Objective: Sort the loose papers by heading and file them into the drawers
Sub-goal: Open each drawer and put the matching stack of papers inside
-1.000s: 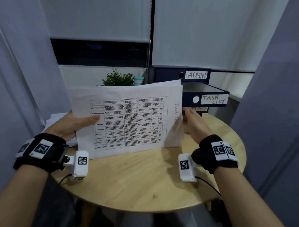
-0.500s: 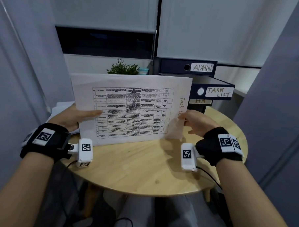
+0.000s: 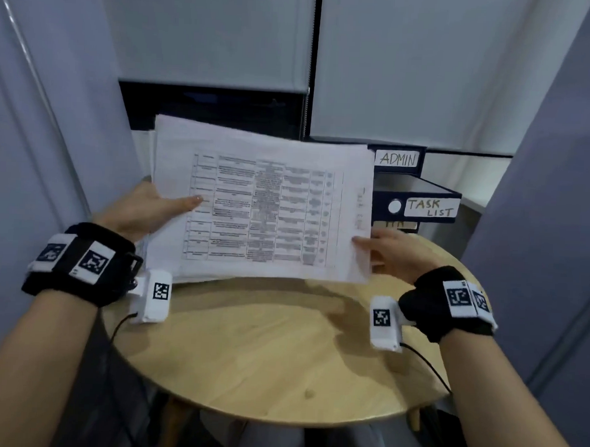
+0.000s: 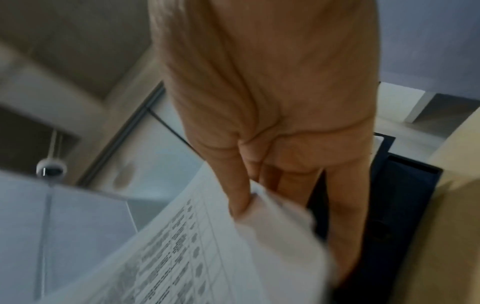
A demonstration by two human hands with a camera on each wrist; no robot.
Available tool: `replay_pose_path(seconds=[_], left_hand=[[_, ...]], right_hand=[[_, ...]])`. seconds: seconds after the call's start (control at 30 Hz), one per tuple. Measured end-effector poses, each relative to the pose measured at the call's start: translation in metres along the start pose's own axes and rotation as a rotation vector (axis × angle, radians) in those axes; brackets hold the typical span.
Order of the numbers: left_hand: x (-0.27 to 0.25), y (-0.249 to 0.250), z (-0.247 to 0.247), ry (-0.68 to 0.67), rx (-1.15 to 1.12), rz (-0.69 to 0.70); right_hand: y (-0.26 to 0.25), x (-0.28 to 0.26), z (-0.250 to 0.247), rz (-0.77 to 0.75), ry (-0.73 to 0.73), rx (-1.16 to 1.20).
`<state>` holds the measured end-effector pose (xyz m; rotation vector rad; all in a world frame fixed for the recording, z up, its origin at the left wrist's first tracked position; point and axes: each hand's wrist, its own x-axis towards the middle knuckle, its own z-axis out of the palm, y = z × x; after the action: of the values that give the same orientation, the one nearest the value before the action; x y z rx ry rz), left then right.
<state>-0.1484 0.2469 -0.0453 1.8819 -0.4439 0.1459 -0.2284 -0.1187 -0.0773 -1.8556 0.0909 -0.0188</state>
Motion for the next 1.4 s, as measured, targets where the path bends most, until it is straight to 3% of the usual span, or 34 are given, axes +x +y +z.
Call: replay_pose_path(seconds=[0.1,0.17,0.3,0.4,0.5,0.67,0.8,0.93,1.1,1.27,1.4], left_hand=[[0.01,0.032,0.014,0.088,-0.342,0.091],[0.019,0.048,0.038,0.148,-0.516,0.095],[0.029,0.075,0.11,0.204,-0.752,-0.01],[0.027,0.084,0.154,0.182,-0.847,-0.138],[0.029,0.084,0.165,0.117,-0.884,-0.128],[0.034,0.077,0.151,0.033,-0.812,-0.162],[0.03,0.085,0.141,-0.149,-0.766,-0.228],[0.036,0.086,0.127,-0.323,-0.914,-0.386],[0.033,0.112,0.148,-0.488,-0.845,-0.407],[0.059,0.123,0.171,-0.317,-0.885,-0.4],[0.086,0.125,0.204,-0.219,-0.704,-0.352]], right_hand=[[-0.025,-0.003,-0.015,-0.139,0.159,0.345],[-0.042,-0.005,-0.017,-0.212,0.129,0.44],[-0.065,-0.011,-0.002,-0.215,-0.05,0.3],[-0.069,-0.013,-0.004,-0.321,0.083,0.257],[-0.067,-0.017,-0.031,-0.316,0.203,0.225],[-0.057,-0.024,-0.067,-0.12,0.258,0.397],[-0.052,-0.032,-0.078,-0.09,0.182,0.563],[-0.052,-0.034,-0.089,-0.084,0.147,0.728],[-0.062,-0.017,-0.095,-0.025,0.15,0.804],[-0.067,-0.004,-0.121,-0.003,0.232,0.891],[-0.069,0.002,-0.128,-0.051,0.446,0.515]])
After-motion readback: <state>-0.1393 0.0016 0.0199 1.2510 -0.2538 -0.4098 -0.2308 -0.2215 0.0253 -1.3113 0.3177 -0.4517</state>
